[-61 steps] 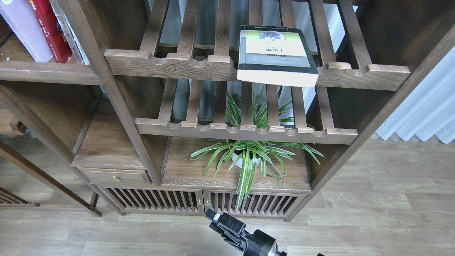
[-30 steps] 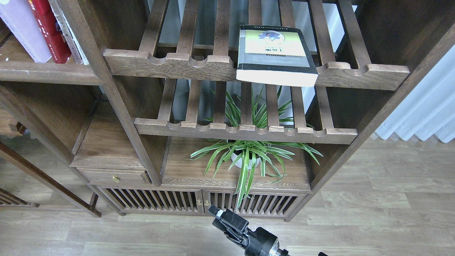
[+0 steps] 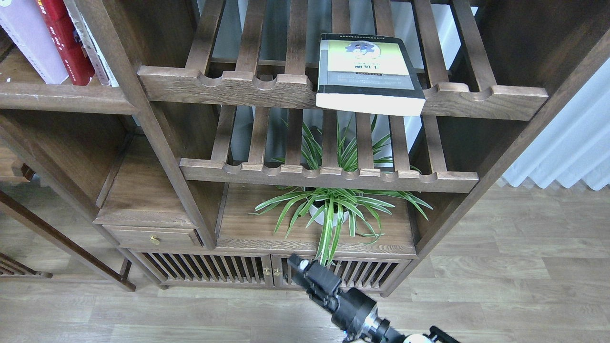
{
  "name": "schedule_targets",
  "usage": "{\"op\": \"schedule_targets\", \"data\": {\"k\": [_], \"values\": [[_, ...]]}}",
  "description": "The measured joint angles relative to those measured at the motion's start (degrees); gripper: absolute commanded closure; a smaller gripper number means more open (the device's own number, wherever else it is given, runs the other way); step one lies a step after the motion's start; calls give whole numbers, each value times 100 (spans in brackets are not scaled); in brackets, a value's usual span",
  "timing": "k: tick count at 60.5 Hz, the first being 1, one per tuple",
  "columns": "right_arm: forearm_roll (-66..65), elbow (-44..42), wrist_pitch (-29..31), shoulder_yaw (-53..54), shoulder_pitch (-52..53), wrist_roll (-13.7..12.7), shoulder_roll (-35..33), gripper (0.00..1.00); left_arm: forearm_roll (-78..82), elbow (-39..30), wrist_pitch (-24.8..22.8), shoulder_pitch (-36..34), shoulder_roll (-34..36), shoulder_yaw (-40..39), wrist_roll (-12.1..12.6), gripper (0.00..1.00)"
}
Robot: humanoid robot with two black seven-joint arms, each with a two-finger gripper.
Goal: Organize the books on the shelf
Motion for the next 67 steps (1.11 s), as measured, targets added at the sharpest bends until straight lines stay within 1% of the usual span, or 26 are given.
{"op": "schedule_targets", "data": {"k": [6, 12, 28, 51, 67], "values": [[7, 401, 0, 449, 45, 108, 0, 3, 0, 77, 0, 30, -79, 63, -2, 0], [11, 774, 0, 753, 79, 144, 0, 3, 0, 99, 0, 102, -167, 126, -2, 0], [-53, 1601, 0, 899, 77, 148, 0, 4, 0, 226, 0, 224, -271, 169, -18, 0], [-204, 2263, 0, 1261, -22, 138, 0, 6, -15, 253, 0, 237, -269, 139, -27, 0], [-362, 2315, 0, 1413, -24, 132, 0, 5, -15, 253, 0, 238, -265, 116, -17, 0]]}}
